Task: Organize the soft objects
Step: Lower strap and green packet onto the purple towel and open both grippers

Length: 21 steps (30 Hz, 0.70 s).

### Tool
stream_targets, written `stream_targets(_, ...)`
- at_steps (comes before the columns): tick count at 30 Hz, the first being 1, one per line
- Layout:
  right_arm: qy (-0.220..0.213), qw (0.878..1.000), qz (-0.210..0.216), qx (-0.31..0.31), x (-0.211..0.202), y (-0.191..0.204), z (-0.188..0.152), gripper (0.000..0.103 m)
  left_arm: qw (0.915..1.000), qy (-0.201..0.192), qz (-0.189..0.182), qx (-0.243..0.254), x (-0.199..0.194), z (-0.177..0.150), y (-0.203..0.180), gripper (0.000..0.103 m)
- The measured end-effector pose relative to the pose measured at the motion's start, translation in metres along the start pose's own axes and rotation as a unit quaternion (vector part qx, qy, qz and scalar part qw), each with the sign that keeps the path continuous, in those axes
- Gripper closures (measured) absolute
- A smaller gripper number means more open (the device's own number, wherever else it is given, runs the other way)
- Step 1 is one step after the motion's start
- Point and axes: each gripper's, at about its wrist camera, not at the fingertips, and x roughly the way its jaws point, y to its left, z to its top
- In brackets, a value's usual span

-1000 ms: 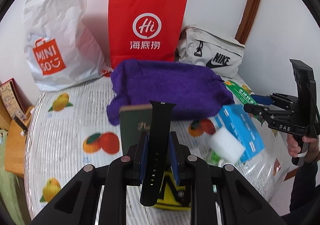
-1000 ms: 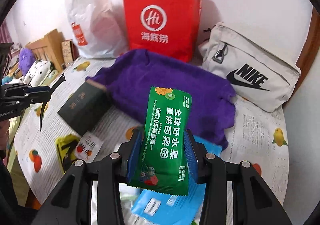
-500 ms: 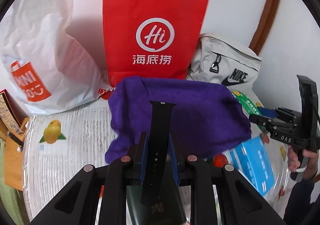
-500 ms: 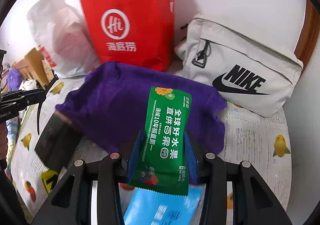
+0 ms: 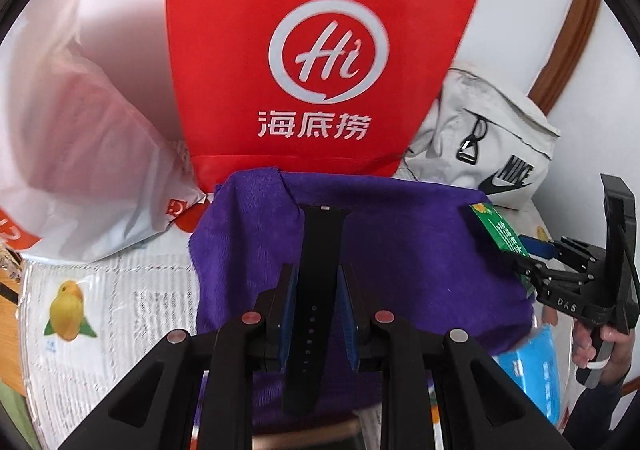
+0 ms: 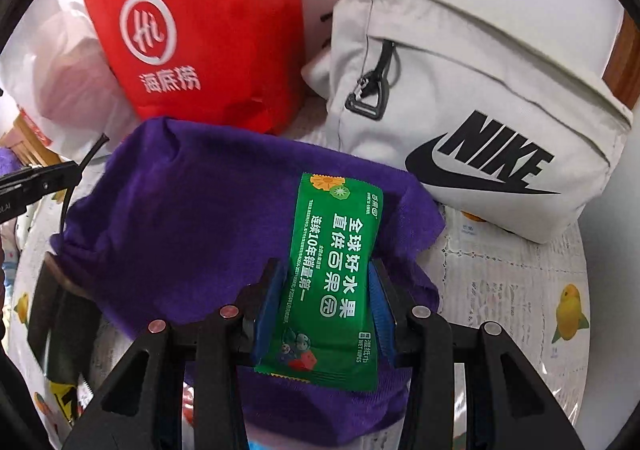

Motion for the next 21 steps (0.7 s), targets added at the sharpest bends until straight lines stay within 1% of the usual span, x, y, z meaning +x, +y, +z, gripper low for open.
stream_targets(4, 0.012, 1.000, 0.000, 0.003, 0.014, -0.003, 0.002, 0.060, 0.9999, 0.013, 0.000, -0.011, 0.020, 0.008, 0.007, 0.084)
stream_targets(11, 0.024, 1.000, -0.005, 0.006, 0.030, -0.010, 0.005, 0.060, 0.9990, 0.036, 0.015, -0.024, 0.051, 0.012, 0.019, 0.084)
stream_targets(18, 0.038, 0.999, -0.003, 0.004, 0.040, -0.012, 0.000, 0.060, 0.9987, 0.038, 0.012, -0.032, 0.056, 0.008, 0.016, 0.084)
stream_targets(21, 0.039, 0.999, -0.001, 0.005, 0.042, -0.012, 0.000, 0.060, 0.9986, 0.033, 0.010, -0.040, 0.049, 0.007, 0.020, 0.084)
